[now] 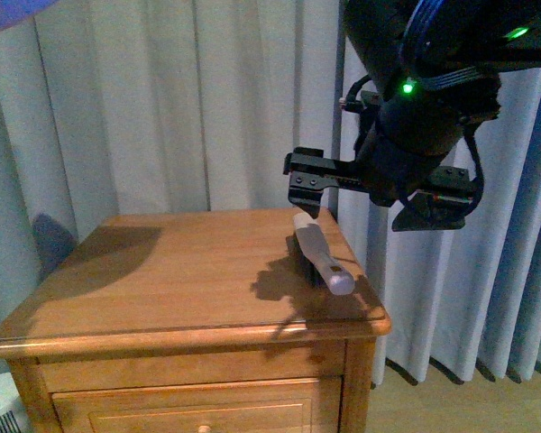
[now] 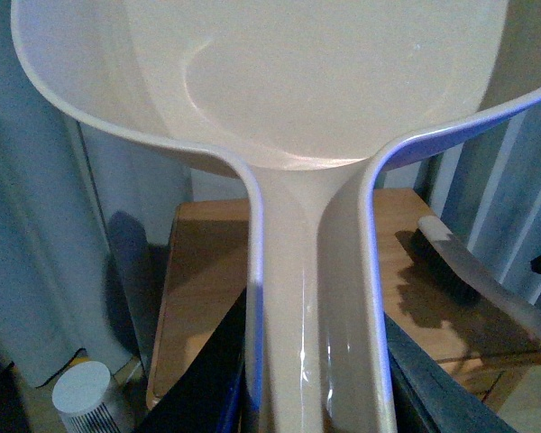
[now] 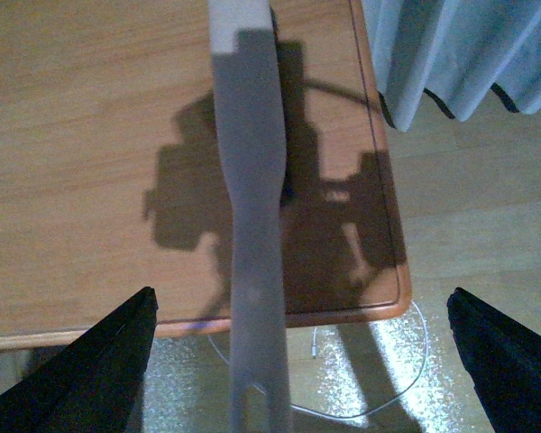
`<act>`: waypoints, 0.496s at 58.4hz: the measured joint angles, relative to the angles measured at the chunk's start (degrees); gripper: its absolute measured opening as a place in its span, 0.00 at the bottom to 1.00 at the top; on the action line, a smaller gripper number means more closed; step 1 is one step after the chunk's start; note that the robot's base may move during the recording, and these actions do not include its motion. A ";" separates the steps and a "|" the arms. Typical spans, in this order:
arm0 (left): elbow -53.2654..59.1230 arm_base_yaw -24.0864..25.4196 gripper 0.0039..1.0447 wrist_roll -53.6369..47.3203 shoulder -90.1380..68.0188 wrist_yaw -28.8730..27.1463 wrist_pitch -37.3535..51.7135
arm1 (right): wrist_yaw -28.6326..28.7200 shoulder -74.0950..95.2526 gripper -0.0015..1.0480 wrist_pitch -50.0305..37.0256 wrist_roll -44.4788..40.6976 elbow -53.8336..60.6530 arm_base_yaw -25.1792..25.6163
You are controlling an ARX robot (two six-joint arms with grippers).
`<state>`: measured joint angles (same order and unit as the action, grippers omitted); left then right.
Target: Clean up trash
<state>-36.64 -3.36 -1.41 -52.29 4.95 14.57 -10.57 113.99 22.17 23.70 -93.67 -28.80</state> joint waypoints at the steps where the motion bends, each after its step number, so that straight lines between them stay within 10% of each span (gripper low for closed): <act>1: 0.00 0.00 0.25 0.00 0.00 0.00 0.00 | -0.04 0.59 0.93 -0.02 0.28 -0.46 -0.15; 29: 0.00 0.00 0.25 0.02 0.00 0.00 0.00 | -0.22 8.68 0.93 -2.01 3.10 -1.46 -1.05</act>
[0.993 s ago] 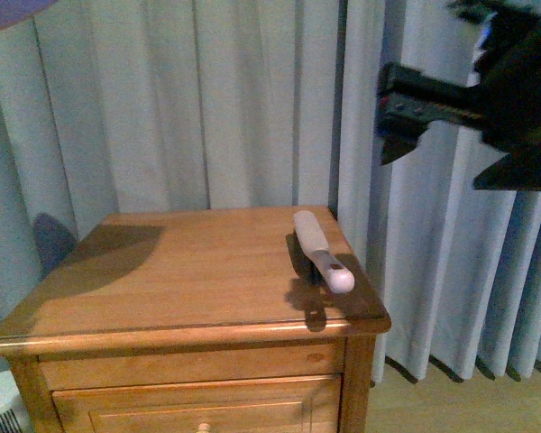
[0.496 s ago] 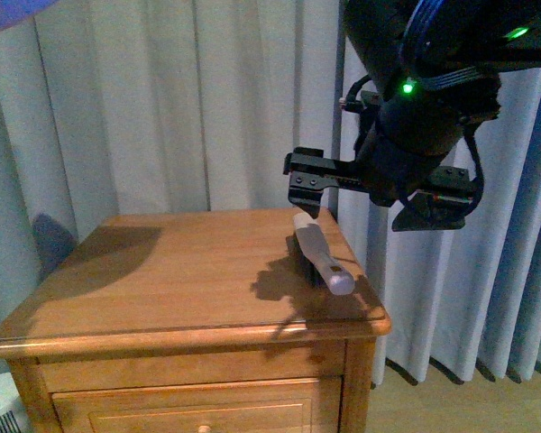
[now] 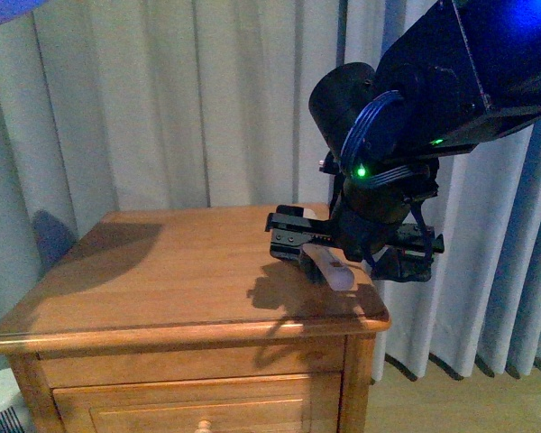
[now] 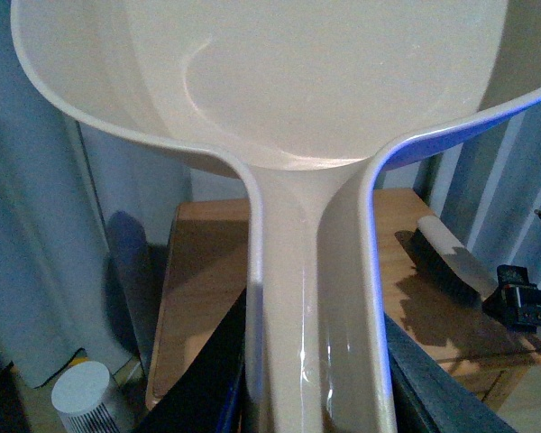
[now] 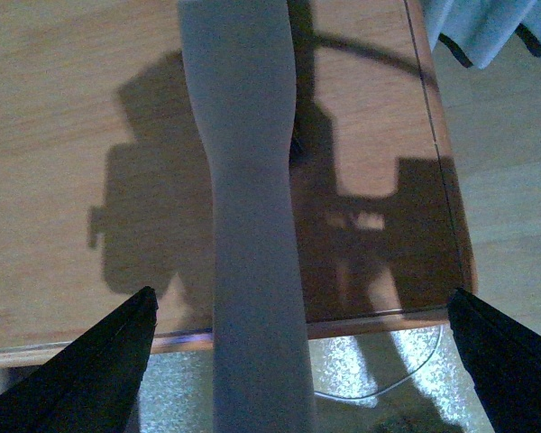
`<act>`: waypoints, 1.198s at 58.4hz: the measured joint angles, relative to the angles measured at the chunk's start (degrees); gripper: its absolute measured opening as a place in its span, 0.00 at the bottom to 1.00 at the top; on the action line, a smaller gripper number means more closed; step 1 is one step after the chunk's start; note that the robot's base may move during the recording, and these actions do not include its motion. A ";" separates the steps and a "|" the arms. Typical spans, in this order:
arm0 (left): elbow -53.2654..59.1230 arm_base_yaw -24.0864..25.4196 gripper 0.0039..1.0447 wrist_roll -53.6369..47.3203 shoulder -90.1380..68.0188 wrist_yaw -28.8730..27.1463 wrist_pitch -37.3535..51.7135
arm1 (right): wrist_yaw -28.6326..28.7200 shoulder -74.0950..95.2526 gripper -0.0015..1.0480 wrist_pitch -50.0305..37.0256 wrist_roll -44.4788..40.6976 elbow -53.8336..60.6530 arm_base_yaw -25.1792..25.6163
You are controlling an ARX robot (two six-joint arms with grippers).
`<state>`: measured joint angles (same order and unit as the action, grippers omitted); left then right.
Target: Clean up trash
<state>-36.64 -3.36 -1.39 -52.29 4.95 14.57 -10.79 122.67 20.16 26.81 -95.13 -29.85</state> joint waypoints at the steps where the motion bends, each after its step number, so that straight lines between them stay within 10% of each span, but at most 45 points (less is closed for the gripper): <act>1: 0.00 0.00 0.25 0.00 0.00 0.00 0.00 | 0.00 0.02 0.93 -0.02 0.00 0.00 -0.02; 11: 0.00 0.00 0.25 0.00 0.00 0.00 0.00 | -0.13 0.48 0.91 0.09 0.33 -0.07 -0.20; 37: 0.00 0.00 0.25 0.00 0.00 0.00 0.00 | -0.52 0.48 0.24 -1.40 0.37 0.70 -0.28; 70: 0.00 0.00 0.25 0.00 0.00 0.00 0.00 | -7.58 -23.91 0.22 -21.00 -11.10 22.69 1.84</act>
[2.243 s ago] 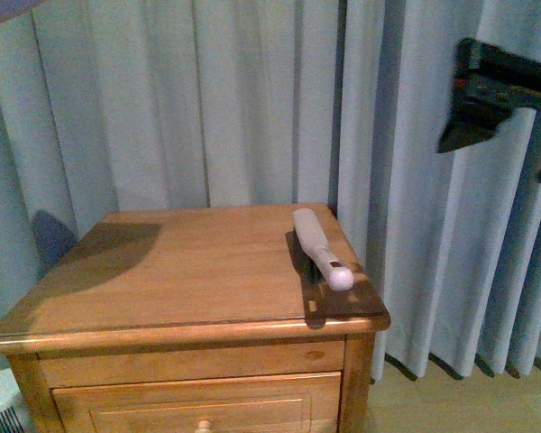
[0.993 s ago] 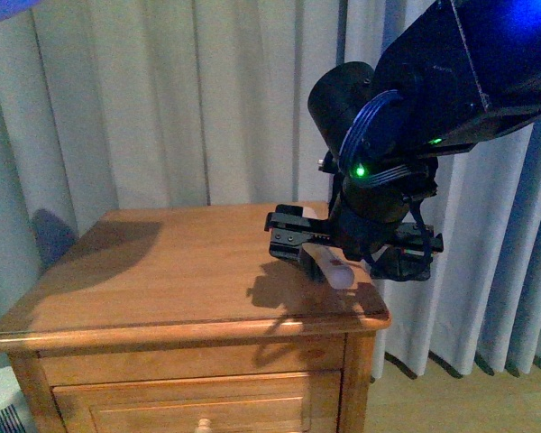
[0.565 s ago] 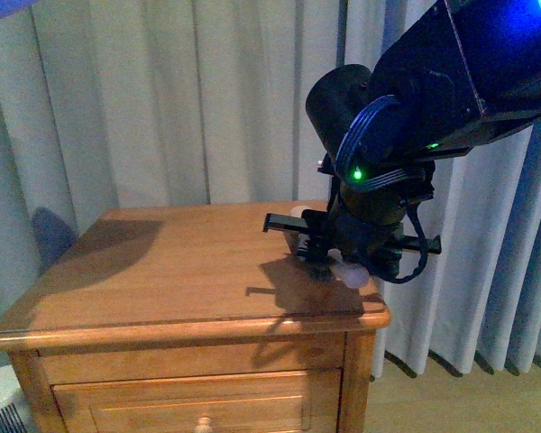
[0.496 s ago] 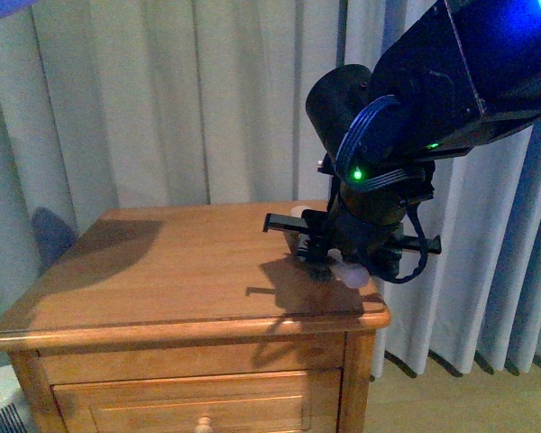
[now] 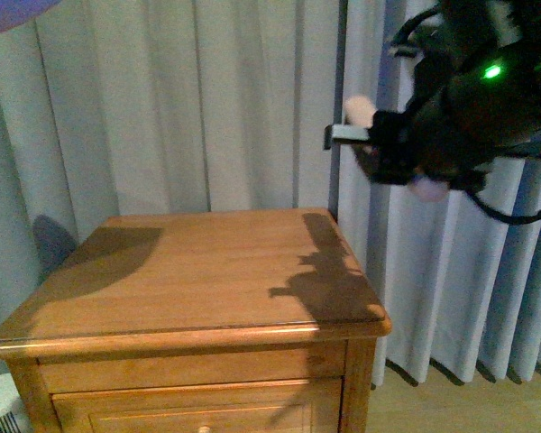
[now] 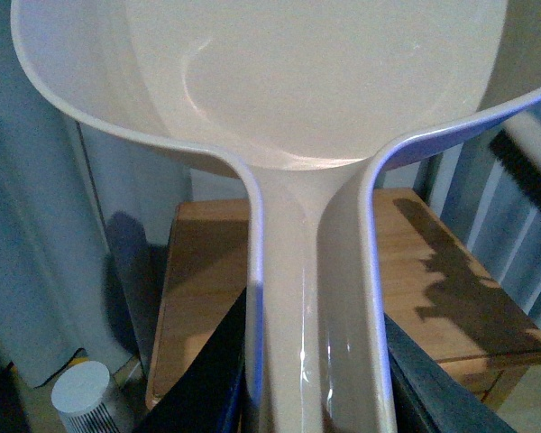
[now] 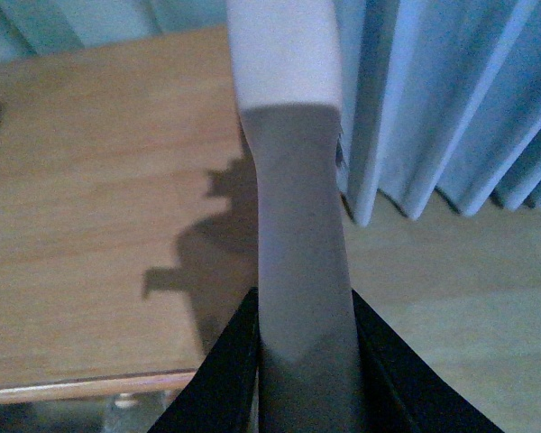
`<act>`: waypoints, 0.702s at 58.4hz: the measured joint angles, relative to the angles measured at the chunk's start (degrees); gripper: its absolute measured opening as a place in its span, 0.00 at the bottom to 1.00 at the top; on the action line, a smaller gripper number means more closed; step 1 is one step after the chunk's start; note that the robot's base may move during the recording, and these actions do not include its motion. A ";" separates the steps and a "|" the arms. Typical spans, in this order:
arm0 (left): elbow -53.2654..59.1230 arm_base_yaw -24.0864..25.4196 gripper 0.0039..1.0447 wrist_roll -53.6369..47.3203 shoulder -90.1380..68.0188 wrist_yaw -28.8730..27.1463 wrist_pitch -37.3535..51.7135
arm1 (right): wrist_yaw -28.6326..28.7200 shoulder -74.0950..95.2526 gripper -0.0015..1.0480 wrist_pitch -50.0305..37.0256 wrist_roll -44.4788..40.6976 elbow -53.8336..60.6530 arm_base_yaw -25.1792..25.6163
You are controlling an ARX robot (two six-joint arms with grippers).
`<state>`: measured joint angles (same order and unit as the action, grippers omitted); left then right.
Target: Clean up trash
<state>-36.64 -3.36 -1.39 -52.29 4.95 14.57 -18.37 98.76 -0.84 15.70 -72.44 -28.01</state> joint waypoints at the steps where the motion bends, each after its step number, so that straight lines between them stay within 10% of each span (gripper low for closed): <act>1: 0.00 0.00 0.25 0.00 0.00 0.00 0.00 | -0.22 -0.94 0.22 -0.70 -0.59 0.85 0.11; 41: 0.00 0.00 0.25 0.00 0.00 0.00 0.00 | -9.25 -53.00 0.21 -17.94 -10.67 49.18 -2.86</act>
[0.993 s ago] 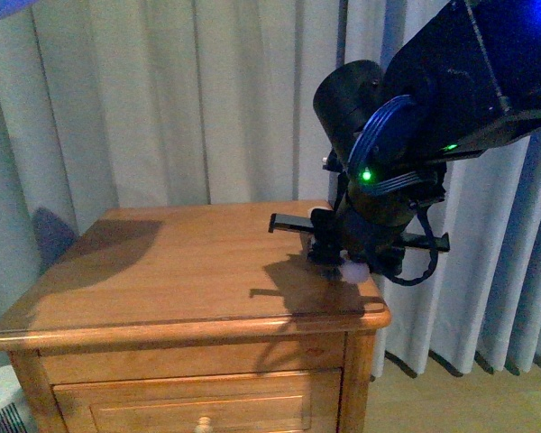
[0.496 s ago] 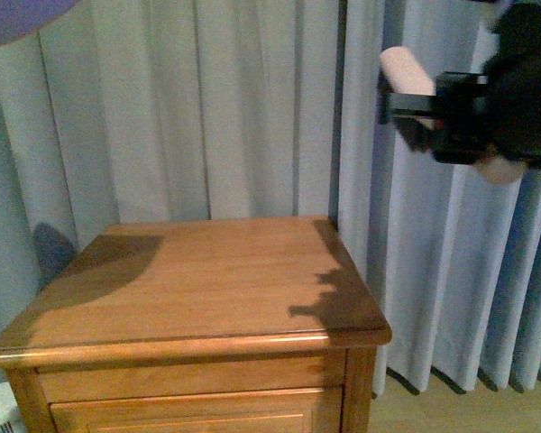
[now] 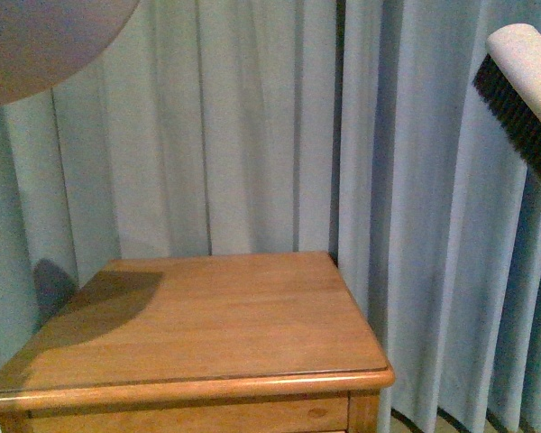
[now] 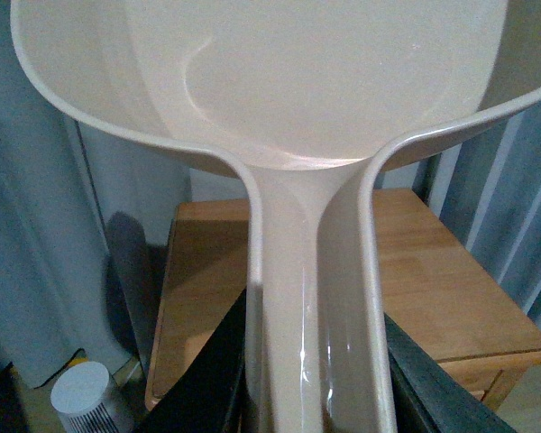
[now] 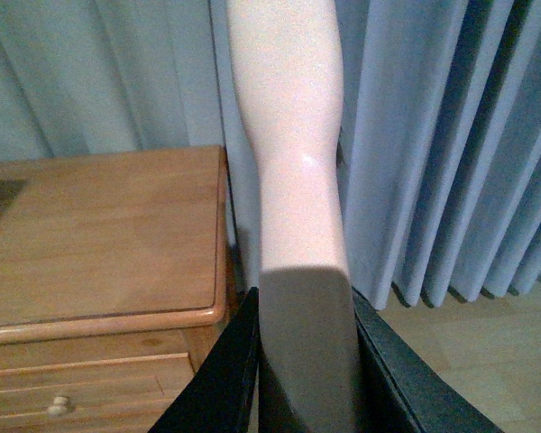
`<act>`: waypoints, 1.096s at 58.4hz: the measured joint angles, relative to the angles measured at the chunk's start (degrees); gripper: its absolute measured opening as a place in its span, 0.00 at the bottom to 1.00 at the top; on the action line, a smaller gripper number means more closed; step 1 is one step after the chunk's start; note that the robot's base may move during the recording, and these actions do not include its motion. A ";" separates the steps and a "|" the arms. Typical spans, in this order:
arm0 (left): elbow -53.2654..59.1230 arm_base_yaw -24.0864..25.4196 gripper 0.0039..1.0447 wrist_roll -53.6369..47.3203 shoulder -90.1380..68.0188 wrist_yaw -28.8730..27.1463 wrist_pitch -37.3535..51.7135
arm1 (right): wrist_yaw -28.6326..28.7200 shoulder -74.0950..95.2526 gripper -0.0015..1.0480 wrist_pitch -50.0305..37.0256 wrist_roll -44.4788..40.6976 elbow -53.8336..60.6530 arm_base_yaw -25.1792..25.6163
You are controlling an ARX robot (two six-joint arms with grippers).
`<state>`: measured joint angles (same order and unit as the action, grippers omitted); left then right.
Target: Clean up trash
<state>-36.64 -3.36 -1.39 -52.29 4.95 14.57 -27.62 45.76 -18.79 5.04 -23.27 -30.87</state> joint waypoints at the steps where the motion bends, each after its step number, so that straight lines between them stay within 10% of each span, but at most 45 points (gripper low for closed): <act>1: 0.00 0.00 0.25 0.00 0.00 0.00 0.00 | -0.48 -0.98 0.21 -0.24 -0.07 0.76 -0.17; 64: 0.33 0.24 0.25 0.24 0.26 -0.26 0.09 | -7.34 -5.86 0.21 -4.09 -0.44 8.02 -2.54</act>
<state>-36.32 -3.11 -1.15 -52.03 4.69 14.66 -34.96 39.90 -22.87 4.60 -15.25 -33.41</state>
